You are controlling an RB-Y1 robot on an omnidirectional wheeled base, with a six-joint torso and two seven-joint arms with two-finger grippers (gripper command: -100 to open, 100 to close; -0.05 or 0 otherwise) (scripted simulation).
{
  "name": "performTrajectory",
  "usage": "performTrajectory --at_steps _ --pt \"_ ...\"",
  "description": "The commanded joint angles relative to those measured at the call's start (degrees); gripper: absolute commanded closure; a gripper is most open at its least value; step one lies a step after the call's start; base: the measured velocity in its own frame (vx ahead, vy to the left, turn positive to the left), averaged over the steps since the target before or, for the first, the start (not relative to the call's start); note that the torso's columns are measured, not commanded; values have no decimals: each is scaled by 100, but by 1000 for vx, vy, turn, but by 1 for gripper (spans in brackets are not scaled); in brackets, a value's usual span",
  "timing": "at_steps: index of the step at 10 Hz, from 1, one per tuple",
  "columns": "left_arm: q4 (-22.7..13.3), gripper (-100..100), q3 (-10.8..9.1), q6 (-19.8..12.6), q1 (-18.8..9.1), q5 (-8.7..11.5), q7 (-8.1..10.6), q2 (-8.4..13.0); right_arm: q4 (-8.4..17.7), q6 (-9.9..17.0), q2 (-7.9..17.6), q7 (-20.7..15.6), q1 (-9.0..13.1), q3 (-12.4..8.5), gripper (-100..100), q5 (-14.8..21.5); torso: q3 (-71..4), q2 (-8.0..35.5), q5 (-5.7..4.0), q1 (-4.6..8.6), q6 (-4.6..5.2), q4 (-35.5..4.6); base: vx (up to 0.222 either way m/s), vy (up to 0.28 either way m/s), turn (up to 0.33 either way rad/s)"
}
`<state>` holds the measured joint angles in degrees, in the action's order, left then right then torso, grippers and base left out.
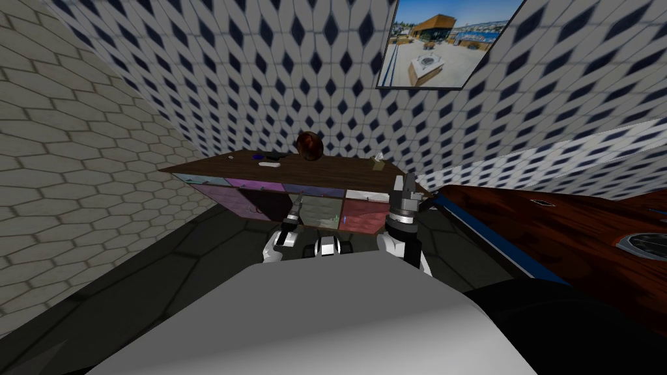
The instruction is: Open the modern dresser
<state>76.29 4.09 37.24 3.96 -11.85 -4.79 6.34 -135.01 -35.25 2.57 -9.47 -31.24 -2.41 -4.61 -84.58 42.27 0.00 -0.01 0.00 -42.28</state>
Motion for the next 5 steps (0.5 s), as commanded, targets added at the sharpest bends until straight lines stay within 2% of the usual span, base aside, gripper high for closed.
performTrajectory --at_steps 1,5 --pt "46 -100 -9 -280 -123 -11 80 16 0 0 0 0 0 0 0 0 1 1 0 0 0 0 -37 6 -8" --pt "112 -100 -18 -741 -336 -33 194 60 0 0 0 0 0 0 0 0 1 2 0 0 0 -1 -44 7 -9"
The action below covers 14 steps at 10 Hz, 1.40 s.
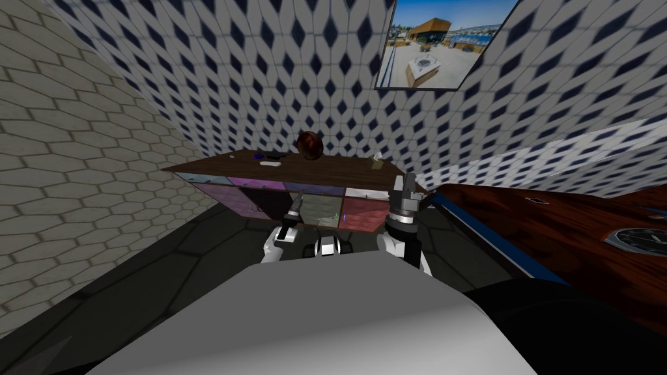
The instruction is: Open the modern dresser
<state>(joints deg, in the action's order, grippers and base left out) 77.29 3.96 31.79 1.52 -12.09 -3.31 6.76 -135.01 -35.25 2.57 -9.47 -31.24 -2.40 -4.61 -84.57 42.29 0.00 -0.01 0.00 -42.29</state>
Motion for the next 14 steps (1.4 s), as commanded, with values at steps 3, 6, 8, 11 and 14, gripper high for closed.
performTrajectory --at_steps 3,6,8,11,14 --pt "54 -100 -12 -512 -237 -23 124 60 0 0 0 0 0 0 0 0 0 0 0 1 0 0 -42 8 -9" --pt "45 -100 -20 -657 -327 -32 153 71 0 0 0 0 0 0 0 0 0 -1 -1 4 0 0 -36 4 -8" --pt "144 -100 -34 -918 -476 -25 203 103 0 0 0 0 -1 0 0 0 -13 -23 -2 5 1 5 58 -11 -24" --pt "99 100 -24 -798 -392 -25 189 100 0 0 0 0 0 0 0 0 16 27 2 -5 -1 -6 -12 1 15" --pt "124 -100 -15 -927 -435 31 240 9 0 0 -2 0 1 2 0 0 7 12 -13 39 2 -5 -42 -101 -3"
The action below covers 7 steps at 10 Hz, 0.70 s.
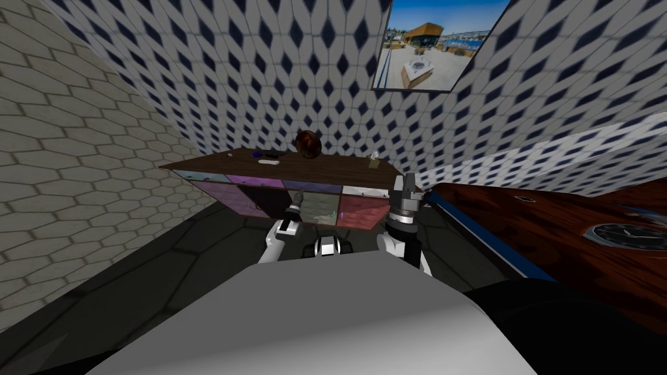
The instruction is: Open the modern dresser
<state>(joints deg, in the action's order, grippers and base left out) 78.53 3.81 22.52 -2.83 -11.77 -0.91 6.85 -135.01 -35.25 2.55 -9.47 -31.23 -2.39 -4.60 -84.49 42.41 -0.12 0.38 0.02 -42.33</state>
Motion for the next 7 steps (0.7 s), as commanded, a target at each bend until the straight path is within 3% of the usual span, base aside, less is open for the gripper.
performTrajectory --at_steps 1,3,4,6,7 --pt "76 -100 -7 -189 -101 5 33 14 0 0 1 0 0 -1 0 0 -9 -17 12 -46 -3 5 33 -24 -26" --pt "83 -100 -6 -189 -105 4 32 12 0 0 2 0 -2 -2 0 0 -27 -44 19 -59 -3 14 53 -12 -11" --pt "14 100 1 -41 -16 3 11 -3 0 0 2 0 -2 -2 0 0 -14 -20 16 -49 -4 9 -30 13 31" --pt "142 100 27 -187 -24 -8 46 17 0 0 2 0 -1 -2 0 0 12 19 4 -30 1 -20 -64 10 13" --pt "213 100 44 -229 -28 -14 65 35 0 0 2 0 0 -2 0 0 25 43 3 -26 -5 -18 -212 35 27"
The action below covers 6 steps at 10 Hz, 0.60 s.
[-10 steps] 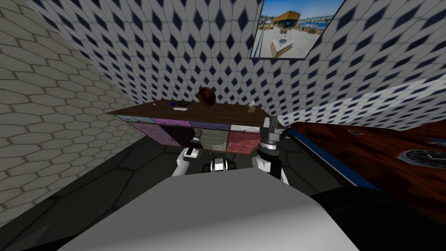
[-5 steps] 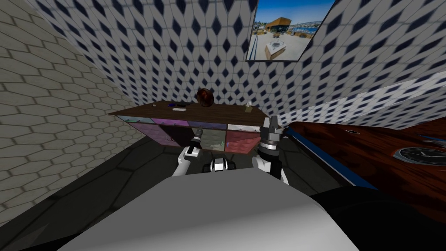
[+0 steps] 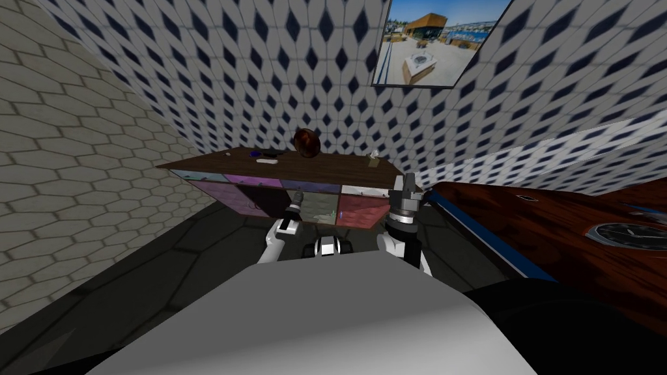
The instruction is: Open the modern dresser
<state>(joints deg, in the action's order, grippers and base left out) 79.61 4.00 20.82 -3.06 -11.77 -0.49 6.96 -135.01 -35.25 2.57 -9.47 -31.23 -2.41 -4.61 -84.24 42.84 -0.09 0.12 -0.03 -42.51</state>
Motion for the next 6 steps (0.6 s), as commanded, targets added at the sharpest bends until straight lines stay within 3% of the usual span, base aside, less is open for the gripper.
performTrajectory --at_steps 1,3,4,5,6 --pt "177 100 42 -100 -11 -21 43 41 0 0 0 0 1 0 0 0 13 20 2 -7 -2 -8 -234 26 17" --pt "285 100 68 -162 -17 -31 72 68 1 0 0 0 1 0 0 0 -4 -8 -9 6 1 -26 -176 20 21" --pt "153 100 64 -172 30 -27 66 62 0 0 0 0 0 0 0 0 -11 -16 -15 14 2 -34 -68 9 1" --pt "253 -100 76 -415 -54 -17 123 103 0 0 0 0 -1 0 0 0 -23 -39 -12 16 3 -19 -35 6 -11" --pt "312 -100 79 -525 -107 -12 150 123 0 0 0 0 -1 0 0 0 -33 -55 -3 7 4 5 -46 9 -20"
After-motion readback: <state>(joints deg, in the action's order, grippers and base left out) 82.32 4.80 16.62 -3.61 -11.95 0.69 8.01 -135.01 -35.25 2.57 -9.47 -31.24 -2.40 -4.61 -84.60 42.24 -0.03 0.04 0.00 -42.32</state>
